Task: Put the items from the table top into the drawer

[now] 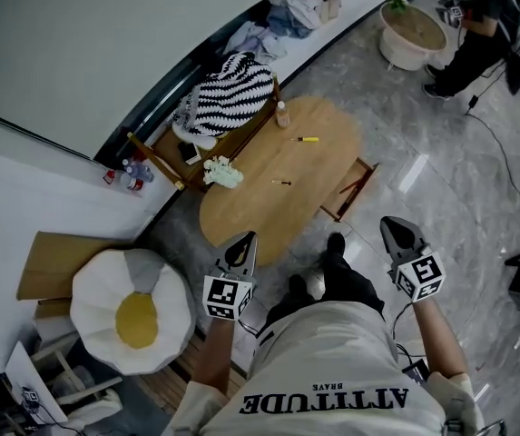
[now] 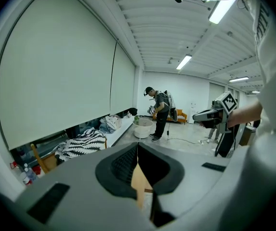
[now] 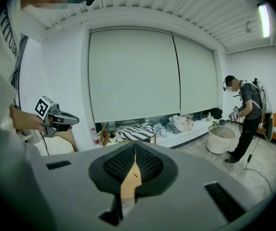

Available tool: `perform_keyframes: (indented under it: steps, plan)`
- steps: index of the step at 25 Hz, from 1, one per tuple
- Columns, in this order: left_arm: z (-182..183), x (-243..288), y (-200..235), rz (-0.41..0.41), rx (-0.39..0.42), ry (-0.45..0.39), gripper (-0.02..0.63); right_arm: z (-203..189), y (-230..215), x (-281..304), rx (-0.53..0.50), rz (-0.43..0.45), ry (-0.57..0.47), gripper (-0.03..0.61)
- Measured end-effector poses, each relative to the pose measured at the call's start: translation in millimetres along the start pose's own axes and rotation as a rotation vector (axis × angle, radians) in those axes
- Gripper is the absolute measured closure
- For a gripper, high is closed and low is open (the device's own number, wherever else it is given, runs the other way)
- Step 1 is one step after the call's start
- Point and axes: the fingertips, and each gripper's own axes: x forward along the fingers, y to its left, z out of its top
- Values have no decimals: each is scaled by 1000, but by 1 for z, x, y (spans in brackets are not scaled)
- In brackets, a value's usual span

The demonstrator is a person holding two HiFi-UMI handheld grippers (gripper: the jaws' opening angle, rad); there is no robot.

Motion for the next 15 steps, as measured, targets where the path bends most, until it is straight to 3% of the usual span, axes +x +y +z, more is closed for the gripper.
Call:
perform_keyframes:
  steps: [7,15]
  plan:
    - [5,54,-18,51,-24,12,592,-5,-58,32,-8,82,41,557]
    - [-4,129,-23,77,2,76,592,-30,-115,80,-25,174,113,557]
